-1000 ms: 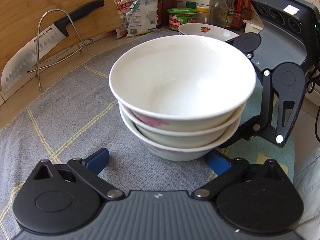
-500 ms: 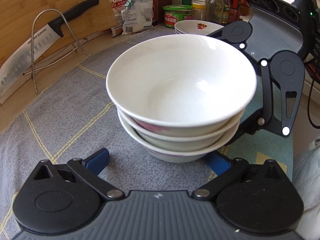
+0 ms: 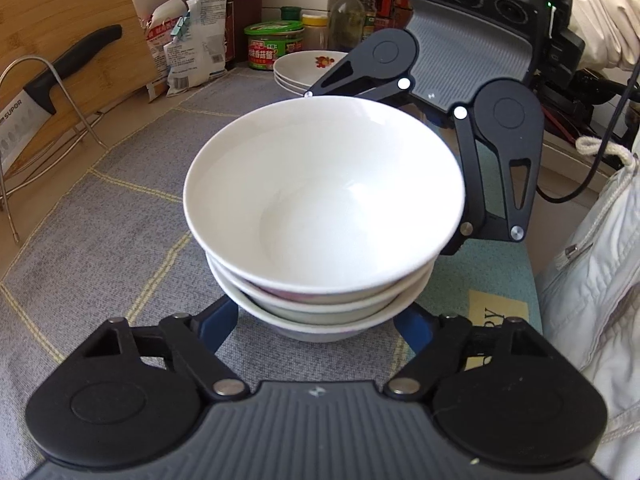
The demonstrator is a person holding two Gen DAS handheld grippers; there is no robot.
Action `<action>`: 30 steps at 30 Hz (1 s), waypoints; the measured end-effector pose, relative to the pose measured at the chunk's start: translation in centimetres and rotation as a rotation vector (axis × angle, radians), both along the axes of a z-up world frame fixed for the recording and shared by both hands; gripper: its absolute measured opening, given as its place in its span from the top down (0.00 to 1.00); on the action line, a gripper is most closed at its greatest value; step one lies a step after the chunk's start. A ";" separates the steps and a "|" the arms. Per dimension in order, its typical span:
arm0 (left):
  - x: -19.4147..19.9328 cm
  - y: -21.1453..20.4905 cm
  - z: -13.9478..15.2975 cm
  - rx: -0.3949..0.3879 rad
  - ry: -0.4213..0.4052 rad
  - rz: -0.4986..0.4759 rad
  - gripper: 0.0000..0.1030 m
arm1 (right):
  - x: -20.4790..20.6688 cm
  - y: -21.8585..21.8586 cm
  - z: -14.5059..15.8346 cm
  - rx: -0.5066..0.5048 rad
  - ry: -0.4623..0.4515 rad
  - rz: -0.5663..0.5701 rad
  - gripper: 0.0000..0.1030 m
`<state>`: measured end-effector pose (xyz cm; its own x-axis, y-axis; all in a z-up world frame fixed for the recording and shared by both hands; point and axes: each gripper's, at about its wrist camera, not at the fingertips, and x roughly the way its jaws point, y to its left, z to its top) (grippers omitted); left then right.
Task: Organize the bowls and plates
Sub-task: 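Grasp the three-bowl stack with the left gripper while the right gripper grasps its opposite rim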
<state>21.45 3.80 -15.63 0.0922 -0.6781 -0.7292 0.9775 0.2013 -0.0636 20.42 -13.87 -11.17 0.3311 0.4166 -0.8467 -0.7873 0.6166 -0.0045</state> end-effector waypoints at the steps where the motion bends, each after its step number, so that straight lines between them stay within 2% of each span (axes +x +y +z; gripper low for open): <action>1: 0.1 0.0 0.0 -0.001 0.005 -0.011 0.20 | 0.1 0.0 0.0 0.001 0.008 0.004 0.14; 8: 0.9 -0.3 0.2 0.014 0.042 -0.065 0.21 | 0.6 0.6 -0.1 -0.001 0.030 0.047 0.18; 17: 1.9 -1.0 0.2 0.036 0.073 -0.111 0.19 | 1.4 0.7 -0.3 0.011 0.053 0.058 0.18; 30: 1.6 -1.2 0.6 0.056 0.045 -0.102 0.20 | 1.3 0.6 -0.2 0.005 0.050 0.053 0.18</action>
<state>23.01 2.58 -15.04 -0.0087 -0.6403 -0.7681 0.9894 0.1059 -0.0995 21.72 -13.26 -11.40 0.2662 0.4370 -0.8592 -0.8180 0.5740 0.0384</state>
